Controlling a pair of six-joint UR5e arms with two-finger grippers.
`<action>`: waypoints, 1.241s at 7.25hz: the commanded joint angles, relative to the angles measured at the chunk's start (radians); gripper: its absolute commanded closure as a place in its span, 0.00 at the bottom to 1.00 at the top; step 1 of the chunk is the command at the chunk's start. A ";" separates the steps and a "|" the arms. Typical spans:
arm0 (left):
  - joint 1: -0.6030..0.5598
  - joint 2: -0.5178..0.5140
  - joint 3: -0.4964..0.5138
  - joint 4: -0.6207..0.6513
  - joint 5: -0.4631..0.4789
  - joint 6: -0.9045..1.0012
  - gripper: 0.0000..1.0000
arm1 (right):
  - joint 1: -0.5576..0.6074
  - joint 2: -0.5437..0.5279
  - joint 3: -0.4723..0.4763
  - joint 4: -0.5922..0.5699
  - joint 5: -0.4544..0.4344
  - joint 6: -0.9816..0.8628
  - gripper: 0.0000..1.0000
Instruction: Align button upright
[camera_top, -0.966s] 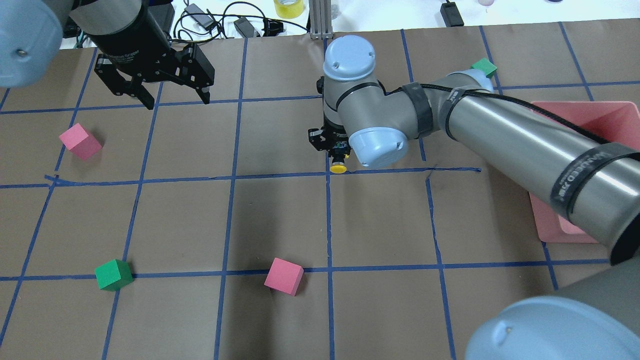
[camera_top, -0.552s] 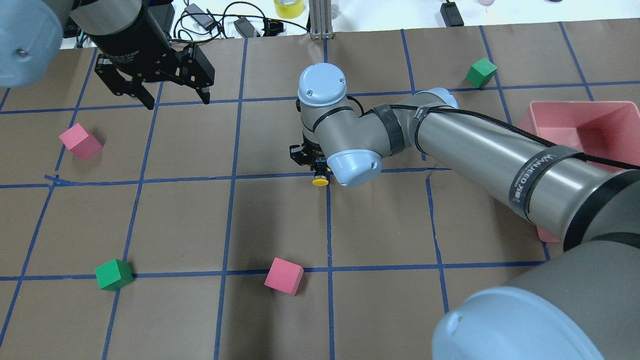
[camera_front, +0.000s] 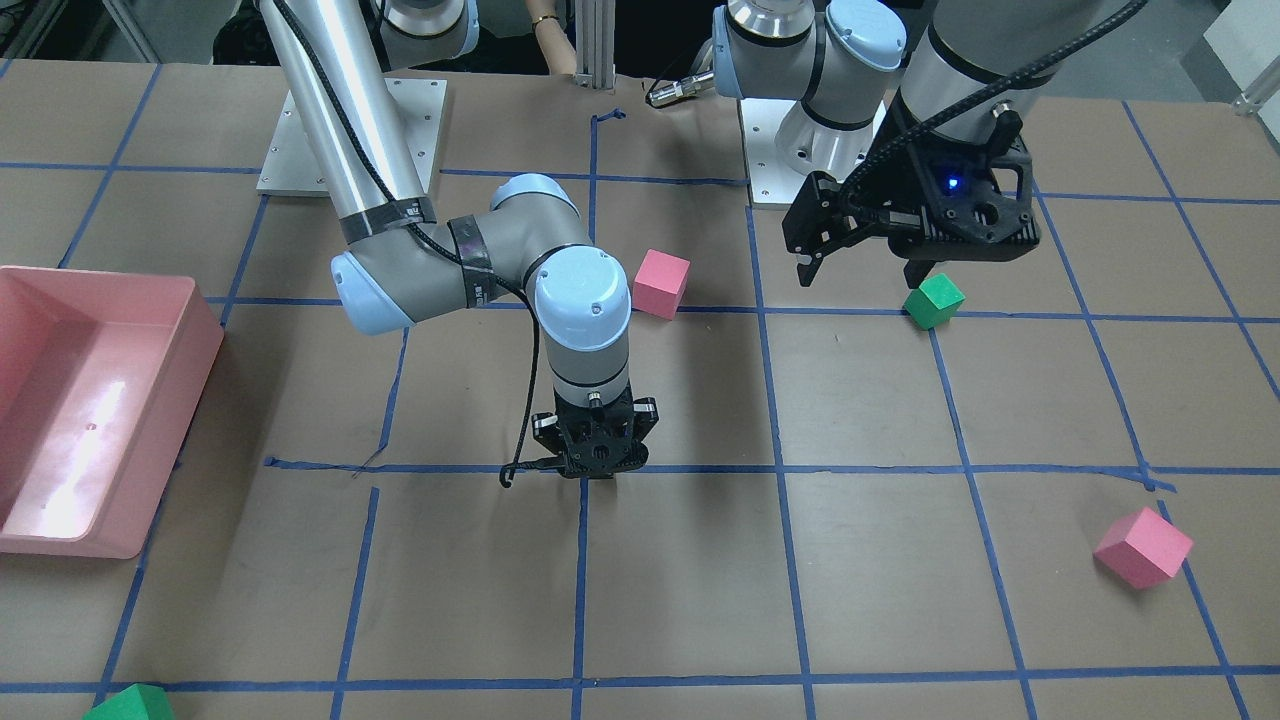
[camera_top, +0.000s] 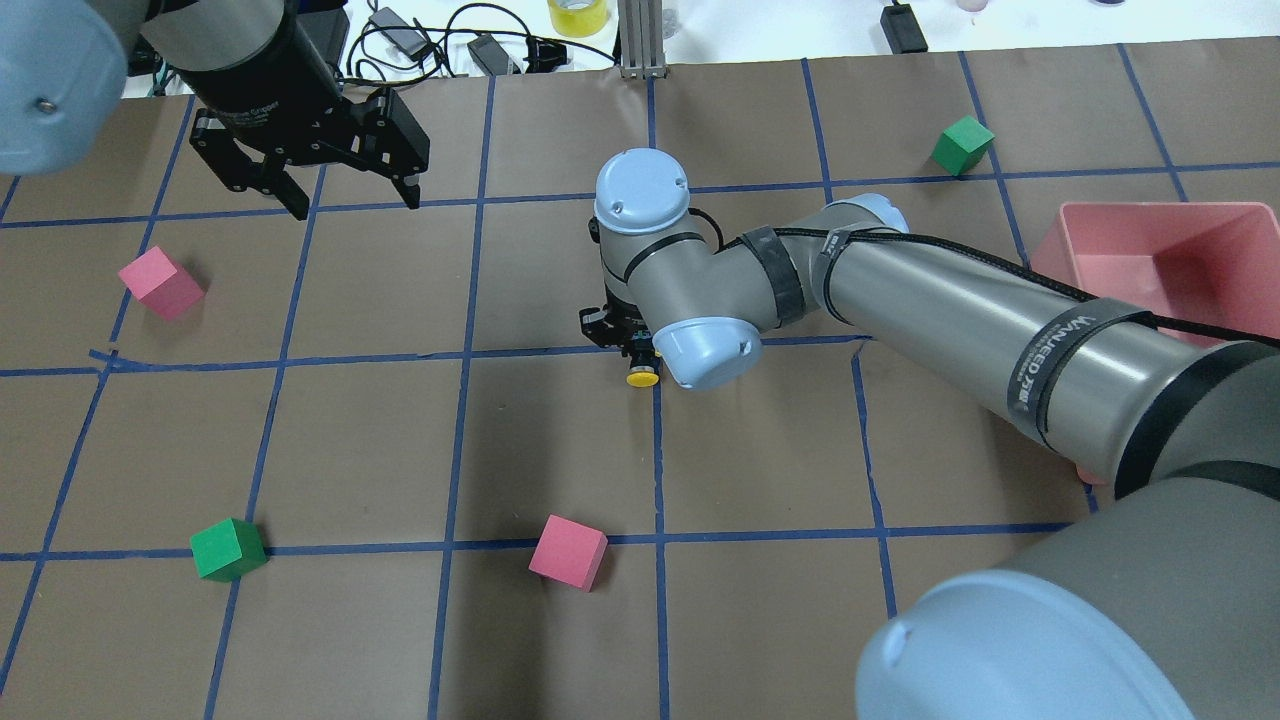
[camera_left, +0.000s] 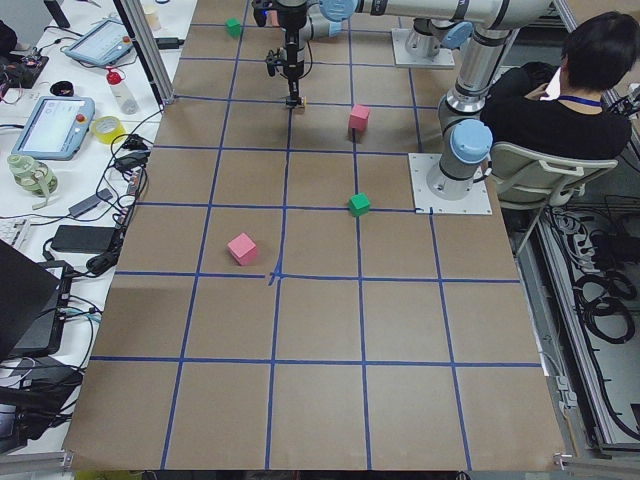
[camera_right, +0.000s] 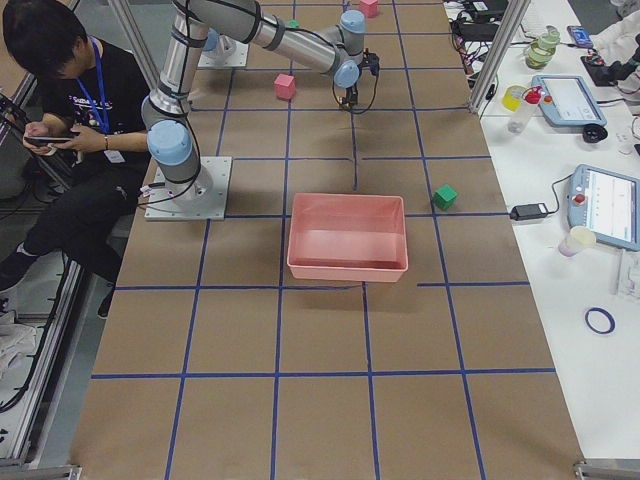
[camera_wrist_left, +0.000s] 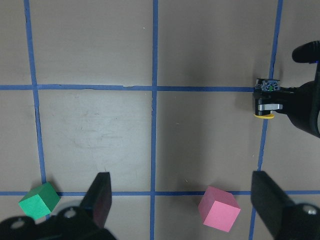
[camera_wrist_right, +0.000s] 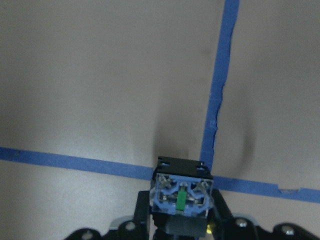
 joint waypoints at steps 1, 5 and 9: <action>0.002 0.000 0.000 0.000 -0.003 0.000 0.00 | 0.000 -0.002 0.008 0.003 -0.005 -0.009 0.60; -0.012 0.030 -0.107 0.078 -0.003 -0.034 0.00 | -0.006 -0.055 0.017 0.012 -0.003 -0.112 0.00; -0.093 0.098 -0.401 0.524 0.055 -0.140 0.00 | -0.324 -0.341 0.000 0.391 0.001 -0.302 0.00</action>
